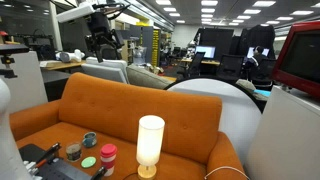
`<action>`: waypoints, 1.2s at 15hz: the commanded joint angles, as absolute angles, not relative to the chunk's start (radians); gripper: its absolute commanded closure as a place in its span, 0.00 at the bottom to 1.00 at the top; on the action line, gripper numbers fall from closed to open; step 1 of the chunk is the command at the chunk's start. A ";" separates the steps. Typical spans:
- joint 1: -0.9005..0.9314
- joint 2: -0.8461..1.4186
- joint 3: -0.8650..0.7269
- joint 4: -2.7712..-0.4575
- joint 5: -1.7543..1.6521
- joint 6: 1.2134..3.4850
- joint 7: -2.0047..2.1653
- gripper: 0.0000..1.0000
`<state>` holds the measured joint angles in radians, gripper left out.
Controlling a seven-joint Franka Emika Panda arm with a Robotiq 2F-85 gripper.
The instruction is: Put the green lid on the clear bottle
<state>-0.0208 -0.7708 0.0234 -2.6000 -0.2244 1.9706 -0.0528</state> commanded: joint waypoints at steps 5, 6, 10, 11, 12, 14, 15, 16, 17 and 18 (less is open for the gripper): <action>-0.016 -0.770 0.020 -2.597 -0.227 1.967 -0.050 0.00; -0.016 -0.770 0.020 -2.597 -0.227 1.967 -0.050 0.00; -0.016 -0.770 0.020 -2.597 -0.227 1.967 -0.050 0.00; -0.016 -0.770 0.020 -2.597 -0.227 1.967 -0.050 0.00; -0.015 -0.765 0.025 -2.602 -0.228 1.983 -0.041 0.00; 0.002 -0.751 0.036 -2.622 -0.225 2.019 -0.036 0.00; 0.013 -0.742 0.042 -2.635 -0.225 2.039 -0.039 0.00; 0.025 -0.728 0.055 -2.655 -0.232 2.079 -0.034 0.00; 0.037 -0.710 0.066 -2.674 -0.237 2.117 -0.033 0.00; 0.044 -0.687 0.079 -2.690 -0.244 2.160 -0.027 0.00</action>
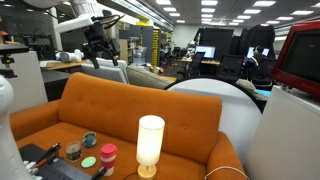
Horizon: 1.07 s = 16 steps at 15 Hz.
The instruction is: Put the green lid on the clear bottle
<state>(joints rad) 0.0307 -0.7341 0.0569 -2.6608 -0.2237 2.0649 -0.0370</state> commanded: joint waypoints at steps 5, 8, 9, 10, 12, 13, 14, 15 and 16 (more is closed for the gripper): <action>0.057 -0.611 0.109 -2.735 -0.246 2.258 -0.017 0.00; 0.057 -0.597 0.110 -2.736 -0.249 2.267 -0.014 0.00; 0.057 -0.604 0.110 -2.736 -0.249 2.266 -0.014 0.00; 0.057 -0.608 0.110 -2.736 -0.248 2.266 -0.014 0.00; 0.057 -0.609 0.110 -2.736 -0.248 2.266 -0.014 0.00; 0.058 -0.603 0.107 -2.735 -0.240 2.277 -0.009 0.00; 0.062 -0.589 0.106 -2.736 -0.238 2.304 -0.012 0.00; 0.068 -0.567 0.104 -2.737 -0.233 2.334 -0.016 0.00; 0.084 -0.536 0.099 -2.737 -0.218 2.358 -0.033 0.00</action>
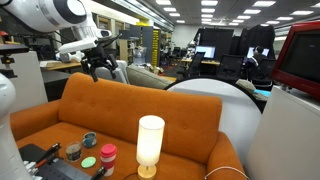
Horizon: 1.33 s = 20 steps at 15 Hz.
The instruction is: Put the green lid on the clear bottle
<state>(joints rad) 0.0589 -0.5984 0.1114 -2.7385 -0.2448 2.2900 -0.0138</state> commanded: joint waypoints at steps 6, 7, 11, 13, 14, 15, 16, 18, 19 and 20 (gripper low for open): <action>0.180 -0.294 0.122 -2.768 -0.161 2.529 -0.093 0.00; 0.184 -0.247 0.133 -2.763 -0.173 2.549 -0.090 0.00; 0.182 -0.205 0.155 -2.772 -0.194 2.556 -0.059 0.00; 0.181 -0.190 0.156 -2.762 -0.199 2.559 -0.058 0.00; 0.181 -0.191 0.156 -2.760 -0.200 2.559 -0.058 0.00; 0.180 -0.192 0.156 -2.760 -0.200 2.559 -0.058 0.00; 0.180 -0.192 0.156 -2.760 -0.200 2.559 -0.058 0.00; 0.180 -0.192 0.156 -2.760 -0.200 2.559 -0.058 0.00; 0.180 -0.192 0.156 -2.760 -0.200 2.559 -0.058 0.00; 0.188 -0.160 0.154 -2.748 -0.186 2.571 -0.078 0.00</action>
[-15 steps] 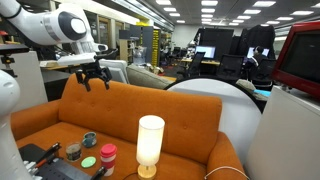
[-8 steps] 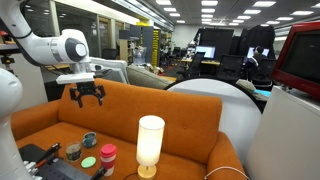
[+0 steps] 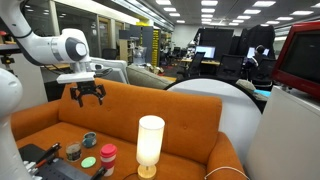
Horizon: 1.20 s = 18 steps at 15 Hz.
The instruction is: Put the green lid on the clear bottle
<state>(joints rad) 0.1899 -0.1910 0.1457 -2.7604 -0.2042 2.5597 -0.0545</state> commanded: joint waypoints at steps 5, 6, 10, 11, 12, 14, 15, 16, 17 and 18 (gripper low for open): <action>0.221 0.021 0.191 -2.692 -0.196 2.609 -0.130 0.00; 0.228 0.078 0.200 -2.669 -0.199 2.622 -0.148 0.00; 0.234 0.265 0.235 -2.571 -0.189 2.662 -0.240 0.00; 0.227 0.310 0.243 -2.543 -0.183 2.686 -0.261 0.00; 0.222 0.346 0.249 -2.518 -0.184 2.701 -0.277 0.00; 0.238 0.320 0.238 -2.541 -0.200 2.681 -0.226 0.00; 0.238 0.327 0.238 -2.540 -0.200 2.681 -0.225 0.00; 0.238 0.323 0.238 -2.542 -0.200 2.681 -0.225 0.00; 0.238 0.316 0.238 -2.545 -0.200 2.680 -0.225 0.00; 0.238 0.313 0.238 -2.545 -0.200 2.680 -0.225 0.00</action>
<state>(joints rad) 0.2449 0.3134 0.2315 -2.5456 -0.1969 2.6825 -0.2266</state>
